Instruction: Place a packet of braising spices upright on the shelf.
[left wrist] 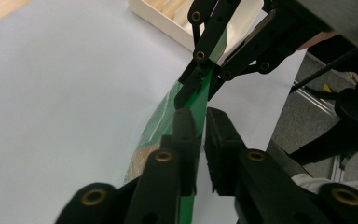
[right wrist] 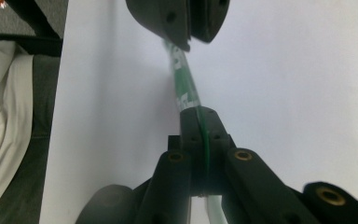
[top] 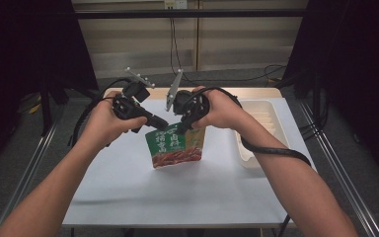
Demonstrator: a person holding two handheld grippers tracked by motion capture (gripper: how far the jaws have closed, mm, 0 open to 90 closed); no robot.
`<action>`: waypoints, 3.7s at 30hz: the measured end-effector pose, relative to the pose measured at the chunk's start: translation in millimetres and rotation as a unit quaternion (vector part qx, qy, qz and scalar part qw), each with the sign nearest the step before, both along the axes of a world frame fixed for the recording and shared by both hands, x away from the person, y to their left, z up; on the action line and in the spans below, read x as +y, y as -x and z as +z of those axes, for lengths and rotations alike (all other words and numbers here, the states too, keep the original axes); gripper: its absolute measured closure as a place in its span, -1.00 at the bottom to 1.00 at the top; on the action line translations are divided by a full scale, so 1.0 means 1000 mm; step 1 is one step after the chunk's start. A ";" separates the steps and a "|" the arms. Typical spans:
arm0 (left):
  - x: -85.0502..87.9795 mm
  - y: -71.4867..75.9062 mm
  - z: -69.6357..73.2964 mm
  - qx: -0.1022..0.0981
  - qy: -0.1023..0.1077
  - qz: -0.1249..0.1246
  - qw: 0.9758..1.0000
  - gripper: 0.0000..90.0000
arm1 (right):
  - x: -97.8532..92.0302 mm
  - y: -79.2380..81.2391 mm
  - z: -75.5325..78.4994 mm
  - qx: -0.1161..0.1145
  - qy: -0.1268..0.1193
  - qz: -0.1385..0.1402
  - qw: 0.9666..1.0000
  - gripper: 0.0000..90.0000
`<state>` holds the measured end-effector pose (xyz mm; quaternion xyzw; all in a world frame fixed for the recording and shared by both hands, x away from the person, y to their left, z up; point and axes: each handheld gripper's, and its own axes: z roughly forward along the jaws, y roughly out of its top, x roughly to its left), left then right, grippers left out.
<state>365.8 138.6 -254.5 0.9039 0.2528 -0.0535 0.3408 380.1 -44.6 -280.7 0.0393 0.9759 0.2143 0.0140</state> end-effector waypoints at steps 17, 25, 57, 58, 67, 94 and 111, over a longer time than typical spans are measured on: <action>0.027 0.006 -0.025 -0.070 0.020 0.051 0.996 -0.38 | -0.013 -0.012 0.016 0.036 0.061 -0.093 0.993 1.00; 0.036 0.007 -0.051 -0.101 0.020 0.077 0.992 -0.62 | -0.027 -0.013 0.026 0.047 0.074 -0.105 0.991 1.00; 0.036 0.015 -0.130 -0.106 -0.017 0.111 0.988 -0.91 | -0.070 -0.018 0.044 0.054 0.087 -0.141 0.985 1.00; 0.035 0.016 -0.131 -0.105 -0.019 0.111 0.988 -0.93 | -0.071 -0.019 0.045 0.054 0.087 -0.143 0.984 1.00; 0.036 0.015 -0.142 -0.091 -0.025 0.113 0.989 -0.96 | -0.076 -0.024 0.052 0.050 0.085 -0.155 0.983 1.00; 0.045 0.015 -0.154 -0.067 -0.002 0.098 0.993 -1.00 | -0.099 -0.036 0.074 0.035 0.079 -0.175 0.981 1.00; 0.047 0.015 -0.154 -0.068 0.001 0.103 0.992 -1.00 | -0.144 -0.029 0.082 0.035 0.080 -0.218 0.972 1.00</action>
